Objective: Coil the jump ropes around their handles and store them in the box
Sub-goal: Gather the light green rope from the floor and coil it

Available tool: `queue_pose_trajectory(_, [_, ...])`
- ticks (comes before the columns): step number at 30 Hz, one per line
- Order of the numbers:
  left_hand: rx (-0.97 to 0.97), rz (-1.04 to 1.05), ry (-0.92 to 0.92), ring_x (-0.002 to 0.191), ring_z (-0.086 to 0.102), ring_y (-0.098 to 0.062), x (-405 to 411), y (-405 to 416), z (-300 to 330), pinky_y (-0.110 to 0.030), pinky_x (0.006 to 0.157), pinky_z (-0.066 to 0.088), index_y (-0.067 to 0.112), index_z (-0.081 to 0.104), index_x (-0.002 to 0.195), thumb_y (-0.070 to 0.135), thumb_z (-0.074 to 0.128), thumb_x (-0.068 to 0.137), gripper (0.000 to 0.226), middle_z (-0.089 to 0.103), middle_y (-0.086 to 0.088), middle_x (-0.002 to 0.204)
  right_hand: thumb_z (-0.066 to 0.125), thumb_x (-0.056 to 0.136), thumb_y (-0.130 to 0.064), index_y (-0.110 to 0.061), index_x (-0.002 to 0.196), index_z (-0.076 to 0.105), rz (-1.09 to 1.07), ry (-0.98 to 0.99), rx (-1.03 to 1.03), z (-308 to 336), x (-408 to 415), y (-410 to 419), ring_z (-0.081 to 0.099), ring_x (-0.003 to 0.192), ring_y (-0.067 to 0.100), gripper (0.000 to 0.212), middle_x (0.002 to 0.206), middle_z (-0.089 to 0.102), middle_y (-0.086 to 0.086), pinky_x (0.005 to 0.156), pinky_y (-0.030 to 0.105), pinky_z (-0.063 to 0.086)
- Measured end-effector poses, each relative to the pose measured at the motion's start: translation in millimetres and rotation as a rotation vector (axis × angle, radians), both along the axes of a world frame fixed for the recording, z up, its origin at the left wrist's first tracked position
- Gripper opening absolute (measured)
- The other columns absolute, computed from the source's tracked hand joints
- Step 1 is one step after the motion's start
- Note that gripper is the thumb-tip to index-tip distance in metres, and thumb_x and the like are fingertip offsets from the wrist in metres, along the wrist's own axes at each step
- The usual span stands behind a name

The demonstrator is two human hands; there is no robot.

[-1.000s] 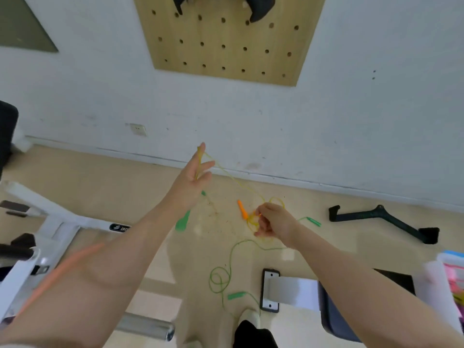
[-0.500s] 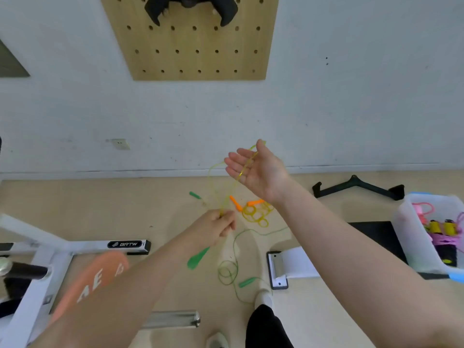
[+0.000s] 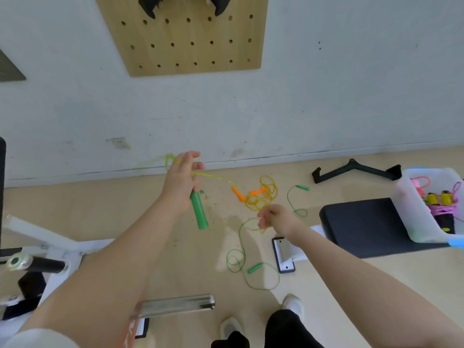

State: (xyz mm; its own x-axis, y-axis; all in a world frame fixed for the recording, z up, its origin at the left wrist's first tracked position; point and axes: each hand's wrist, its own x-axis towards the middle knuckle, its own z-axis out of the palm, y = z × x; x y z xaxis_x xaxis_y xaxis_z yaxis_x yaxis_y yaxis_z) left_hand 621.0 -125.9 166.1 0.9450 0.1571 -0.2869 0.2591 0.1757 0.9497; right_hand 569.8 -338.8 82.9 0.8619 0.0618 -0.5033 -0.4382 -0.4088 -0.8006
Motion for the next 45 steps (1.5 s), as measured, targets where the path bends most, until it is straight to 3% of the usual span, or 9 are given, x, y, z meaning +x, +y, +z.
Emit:
queue_pose_trajectory(5, [0.268, -0.352, 0.184, 0.036, 0.028, -0.004, -32, -15, -35, -0.024, 0.047, 0.026, 0.034, 0.042, 0.132, 0.058, 0.04, 0.091, 0.048, 0.058, 0.011, 0.105, 0.034, 0.1, -0.01, -0.011, 0.086, 0.049, -0.319, 0.089, 0.628, 56, 27, 21, 0.064, 0.047, 0.015, 0.021, 0.063, 0.058, 0.006, 0.053, 0.027, 0.057])
queue_pose_trajectory(10, [0.252, -0.746, 0.09, 0.043, 0.037, 0.001, -61, -53, -32, -0.016, 0.044, 0.03, 0.034, 0.049, 0.123, 0.042, 0.048, 0.093, 0.031, 0.063, 0.012, 0.113, 0.031, 0.1, -0.011, -0.013, 0.085, 0.048, -0.366, 0.089, 0.908, 117, 57, 27, 0.06, 0.039, 0.012, 0.022, 0.046, 0.06, 0.002, 0.043, 0.024, 0.054])
queue_pose_trajectory(15, [0.44, -0.646, 0.097, 0.059, 0.052, 0.001, -66, -79, -43, -0.01, 0.055, 0.037, 0.016, 0.062, 0.091, 0.026, 0.037, 0.101, 0.029, 0.069, 0.001, 0.086, 0.031, 0.101, -0.015, -0.007, 0.091, 0.051, -0.396, 0.047, 1.07, 140, 68, 0, 0.066, 0.049, 0.015, 0.024, 0.055, 0.066, 0.006, 0.053, 0.028, 0.058])
queue_pose_trajectory(21, [-0.091, -0.303, -0.01, 0.034, 0.027, -0.006, -42, -127, -4, -0.016, 0.035, 0.023, 0.011, 0.047, 0.076, 0.027, 0.028, 0.102, 0.036, 0.042, 0.006, 0.042, 0.023, 0.096, -0.052, -0.013, 0.105, 0.057, -0.003, 0.136, 0.696, 68, 27, -43, 0.058, 0.089, 0.018, 0.053, 0.091, 0.062, 0.004, 0.09, 0.035, 0.043])
queue_pose_trajectory(27, [-0.379, -0.078, 0.013, 0.034, 0.022, -0.002, -22, -155, 22, -0.014, 0.034, 0.018, 0.016, 0.05, 0.08, 0.034, 0.029, 0.101, 0.035, 0.03, 0.01, 0.041, 0.056, 0.086, -0.018, -0.017, 0.091, 0.059, 0.25, 0.078, 0.593, 39, -14, -100, 0.064, 0.083, 0.011, 0.005, 0.08, 0.068, -0.006, 0.075, 0.024, 0.048])
queue_pose_trajectory(30, [-0.379, 0.0, -0.027, 0.034, 0.02, -0.002, -25, -160, 25, -0.014, 0.034, 0.018, 0.019, 0.057, 0.101, 0.034, 0.031, 0.101, 0.03, 0.027, 0.01, 0.041, 0.057, 0.086, 0.001, -0.016, 0.073, 0.053, 0.325, 0.009, 0.318, 31, -13, -118, 0.055, 0.064, 0.009, 0.021, 0.062, 0.054, -0.008, 0.073, 0.027, 0.043])
queue_pose_trajectory(36, [-0.398, 0.194, -0.067, 0.036, 0.019, -0.004, -25, -156, 38, -0.016, 0.034, 0.017, 0.031, 0.057, 0.109, 0.036, 0.039, 0.099, 0.021, 0.03, 0.009, 0.041, 0.041, 0.097, -0.023, -0.013, 0.08, 0.056, 0.277, -0.046, -0.161, 5, -11, -155, 0.054, 0.071, 0.016, 0.024, 0.081, 0.059, 0.002, 0.06, 0.023, 0.044])
queue_pose_trajectory(40, [-0.016, 0.148, -0.001, 0.035, 0.022, -0.003, -31, -161, 12, -0.014, 0.034, 0.022, 0.032, 0.048, 0.127, 0.043, 0.034, 0.099, 0.033, 0.068, 0.006, 0.094, 0.033, 0.1, -0.033, -0.011, 0.072, 0.051, 0.237, 0.078, -0.155, 6, -14, -161, 0.052, 0.068, 0.017, 0.04, 0.071, 0.056, 0.001, 0.066, 0.024, 0.042])
queue_pose_trajectory(45, [0.258, 0.195, 0.051, 0.064, 0.061, -0.015, -45, -174, -29, -0.02, 0.055, 0.05, 0.041, 0.04, 0.136, 0.046, 0.033, 0.098, 0.039, 0.052, -0.002, 0.138, 0.029, 0.1, -0.041, -0.006, 0.09, 0.058, 0.433, -0.101, -0.417, 28, 0, -157, 0.051, 0.088, 0.024, 0.046, 0.092, 0.056, 0.006, 0.077, 0.029, 0.037])
